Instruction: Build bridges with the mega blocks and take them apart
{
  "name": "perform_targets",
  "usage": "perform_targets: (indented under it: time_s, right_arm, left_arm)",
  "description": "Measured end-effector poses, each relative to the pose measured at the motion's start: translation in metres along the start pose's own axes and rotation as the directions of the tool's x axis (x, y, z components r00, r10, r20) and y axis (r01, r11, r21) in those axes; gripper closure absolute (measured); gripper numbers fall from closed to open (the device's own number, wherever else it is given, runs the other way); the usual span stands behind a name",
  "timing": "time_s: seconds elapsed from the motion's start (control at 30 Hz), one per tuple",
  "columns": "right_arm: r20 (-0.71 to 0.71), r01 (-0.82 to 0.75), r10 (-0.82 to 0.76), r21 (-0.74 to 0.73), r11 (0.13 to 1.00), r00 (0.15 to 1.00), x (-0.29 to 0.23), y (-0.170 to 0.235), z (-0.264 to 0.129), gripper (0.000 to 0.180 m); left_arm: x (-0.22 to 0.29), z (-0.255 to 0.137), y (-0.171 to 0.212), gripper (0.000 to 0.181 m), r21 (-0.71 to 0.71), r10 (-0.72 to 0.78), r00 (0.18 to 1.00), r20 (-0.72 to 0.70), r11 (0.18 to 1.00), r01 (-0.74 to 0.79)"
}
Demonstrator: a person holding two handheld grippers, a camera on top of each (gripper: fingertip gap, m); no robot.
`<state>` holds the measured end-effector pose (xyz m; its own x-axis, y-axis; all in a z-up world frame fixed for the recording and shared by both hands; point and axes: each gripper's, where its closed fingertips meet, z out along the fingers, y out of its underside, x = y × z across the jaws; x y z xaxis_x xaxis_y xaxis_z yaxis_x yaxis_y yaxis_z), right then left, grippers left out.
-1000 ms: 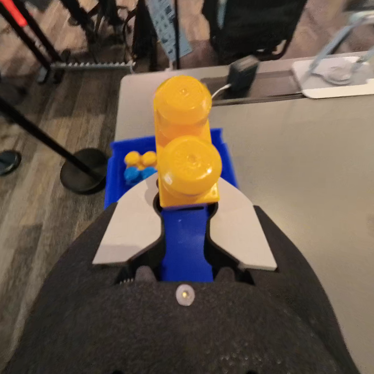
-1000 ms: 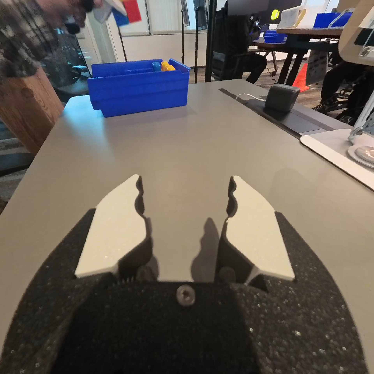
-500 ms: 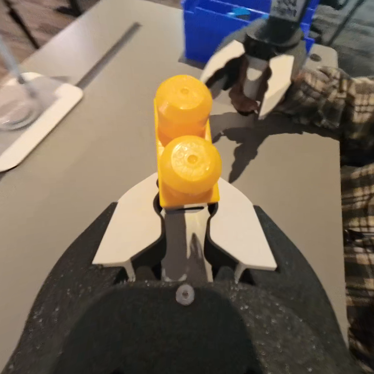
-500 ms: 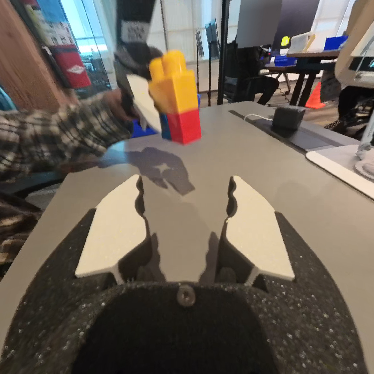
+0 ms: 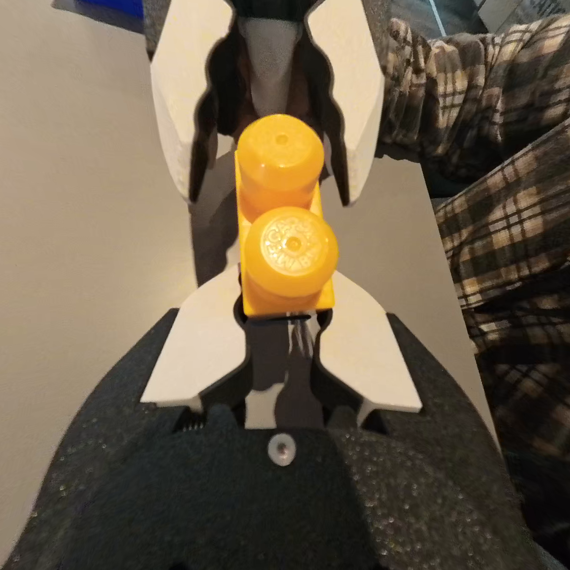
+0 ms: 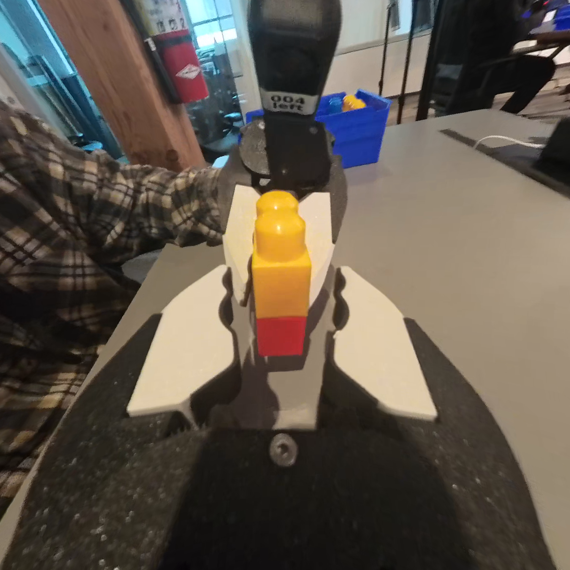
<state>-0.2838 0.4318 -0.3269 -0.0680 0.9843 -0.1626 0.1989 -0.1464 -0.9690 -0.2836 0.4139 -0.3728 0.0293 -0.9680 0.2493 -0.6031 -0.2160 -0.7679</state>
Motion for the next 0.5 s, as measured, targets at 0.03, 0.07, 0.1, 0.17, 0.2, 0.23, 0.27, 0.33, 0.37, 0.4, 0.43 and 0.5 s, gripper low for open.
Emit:
perform_targets:
  time_s: [0.03, 0.07, 0.1, 0.17, 0.2, 0.23, 0.27, 0.33, 0.37, 0.4, 0.43, 0.5]
  right_arm:
    - [0.010, 0.002, -0.002, -0.021, 1.000, 1.000, -0.003, 0.003, 0.004, 0.127]
    - [0.028, 0.005, -0.004, -0.037, 0.999, 1.000, -0.007, 0.004, 0.007, 0.139]
    - [0.048, 0.001, 0.001, -0.045, 0.999, 0.999, -0.010, 0.006, 0.011, 0.143]
    - [0.060, -0.019, 0.022, -0.043, 0.999, 0.998, -0.013, 0.005, 0.012, 0.143]
    - [0.063, -0.019, 0.021, -0.031, 0.999, 0.998, -0.013, 0.002, 0.011, 0.143]
    - [0.073, -0.034, 0.035, -0.015, 0.999, 0.997, -0.014, -0.001, 0.009, 0.143]
    - [0.089, -0.064, 0.063, 0.008, 0.998, 0.994, -0.015, -0.004, 0.008, 0.143]
    - [0.099, -0.147, 0.139, 0.088, 0.985, 0.985, -0.010, -0.013, 0.004, 0.144]
    - [0.105, -0.181, 0.168, 0.125, 0.976, 0.980, -0.008, -0.017, 0.001, 0.143]
    - [0.110, -0.206, 0.190, 0.156, 0.966, 0.976, -0.005, -0.019, -0.001, 0.143]
    - [0.117, -0.227, 0.208, 0.177, 0.958, 0.971, -0.003, -0.020, -0.003, 0.144]
    - [0.123, -0.255, 0.235, 0.190, 0.948, 0.964, 0.000, -0.019, -0.004, 0.144]
  left_arm:
    - [0.003, 0.002, 0.000, 0.138, 0.000, -0.005, 1.000, -0.011, 1.000, 0.005]
    - [0.005, 0.004, 0.000, 0.138, 0.004, -0.009, 1.000, -0.023, 1.000, 0.009]
    - [0.007, 0.005, -0.001, 0.138, 0.007, -0.010, 0.999, -0.032, 1.000, 0.011]
    - [0.010, 0.005, -0.002, 0.138, 0.019, -0.009, 0.999, -0.040, 1.000, 0.009]
    - [0.011, 0.005, -0.005, 0.138, 0.037, -0.011, 0.999, -0.052, 0.999, 0.013]
    - [0.013, 0.005, -0.007, 0.137, 0.058, -0.014, 0.997, -0.072, 0.998, 0.018]
    - [0.015, 0.006, -0.008, 0.136, 0.069, -0.023, 0.995, -0.092, 0.997, 0.029]
    - [0.010, 0.011, -0.006, 0.116, 0.070, -0.054, 0.995, -0.080, 0.996, 0.060]
    - [0.007, 0.013, -0.005, 0.109, 0.072, -0.068, 0.995, -0.072, 0.995, 0.074]
    - [0.006, 0.015, -0.005, 0.109, 0.082, -0.084, 0.994, -0.074, 0.993, 0.090]
    - [0.005, 0.017, -0.007, 0.108, 0.100, -0.102, 0.992, -0.080, 0.989, 0.110]
    - [0.002, 0.016, -0.014, 0.109, 0.156, -0.139, 0.986, -0.090, 0.976, 0.152]
